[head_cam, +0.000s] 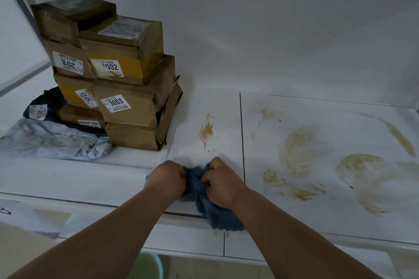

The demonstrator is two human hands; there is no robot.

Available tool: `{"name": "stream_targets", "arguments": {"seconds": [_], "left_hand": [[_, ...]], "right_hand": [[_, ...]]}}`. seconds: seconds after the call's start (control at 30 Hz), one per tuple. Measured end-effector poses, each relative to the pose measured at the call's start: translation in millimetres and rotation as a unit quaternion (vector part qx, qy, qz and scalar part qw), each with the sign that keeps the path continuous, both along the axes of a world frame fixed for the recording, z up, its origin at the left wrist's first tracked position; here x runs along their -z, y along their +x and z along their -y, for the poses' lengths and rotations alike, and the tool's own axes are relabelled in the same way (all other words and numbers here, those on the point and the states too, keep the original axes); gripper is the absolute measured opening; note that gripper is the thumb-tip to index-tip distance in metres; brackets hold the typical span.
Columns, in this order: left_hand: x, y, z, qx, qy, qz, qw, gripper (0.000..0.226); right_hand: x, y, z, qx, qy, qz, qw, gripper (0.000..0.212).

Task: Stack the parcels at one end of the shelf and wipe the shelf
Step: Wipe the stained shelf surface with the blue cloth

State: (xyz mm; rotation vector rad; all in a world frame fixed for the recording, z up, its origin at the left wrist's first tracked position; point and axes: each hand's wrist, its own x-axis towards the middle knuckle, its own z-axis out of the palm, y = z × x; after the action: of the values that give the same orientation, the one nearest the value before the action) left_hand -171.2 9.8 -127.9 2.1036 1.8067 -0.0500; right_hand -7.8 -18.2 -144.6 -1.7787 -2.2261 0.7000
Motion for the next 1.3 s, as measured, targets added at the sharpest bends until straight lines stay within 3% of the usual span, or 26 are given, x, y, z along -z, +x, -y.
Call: {"name": "stream_targets", "arguments": {"seconds": [0.07, 0.17, 0.27, 0.37, 0.5, 0.67, 0.87, 1.0, 1.1, 1.3], "left_hand": [[5.5, 4.7, -5.9, -0.018, 0.062, 0.041, 0.997, 0.022], [15.7, 11.4, -19.7, 0.048, 0.101, 0.056, 0.992, 0.029], [16.4, 18.2, -30.7, 0.039, 0.057, 0.094, 0.993, 0.039], [15.1, 22.3, -40.1, 0.005, 0.038, 0.147, 0.988, 0.041], [15.4, 25.5, -61.3, 0.037, 0.018, 0.126, 0.991, 0.03], [15.4, 33.4, -85.4, 0.09, -0.026, 0.086, 0.992, 0.036], [22.2, 29.8, -74.7, 0.163, 0.009, 0.05, 0.985, 0.041], [19.9, 24.9, -58.9, 0.137, 0.036, 0.055, 0.988, 0.031], [25.7, 19.5, -42.4, 0.081, 0.087, 0.07, 0.99, 0.026], [47.5, 22.0, -43.0, 0.106, 0.113, 0.084, 0.984, 0.06]], "right_hand": [[6.7, -1.3, -11.6, 0.028, 0.021, -0.014, 0.999, 0.02], [12.8, -6.6, -27.9, 0.042, 0.049, -0.008, 0.998, 0.013], [16.6, -12.2, -40.4, 0.064, 0.109, 0.014, 0.992, 0.008], [17.2, -15.3, -51.0, 0.073, 0.125, -0.008, 0.989, 0.024], [20.9, -2.0, -61.7, 0.067, 0.138, 0.004, 0.988, 0.022], [21.1, 22.2, -64.5, 0.105, 0.117, 0.009, 0.987, 0.029], [12.3, 13.8, -52.7, 0.118, 0.145, -0.001, 0.982, 0.022], [1.9, 1.7, -34.9, 0.075, 0.15, 0.016, 0.986, 0.041], [6.1, -6.8, -19.4, 0.048, 0.175, 0.005, 0.983, 0.037], [30.5, 4.8, -30.4, 0.019, 0.106, -0.028, 0.994, 0.04]]}}
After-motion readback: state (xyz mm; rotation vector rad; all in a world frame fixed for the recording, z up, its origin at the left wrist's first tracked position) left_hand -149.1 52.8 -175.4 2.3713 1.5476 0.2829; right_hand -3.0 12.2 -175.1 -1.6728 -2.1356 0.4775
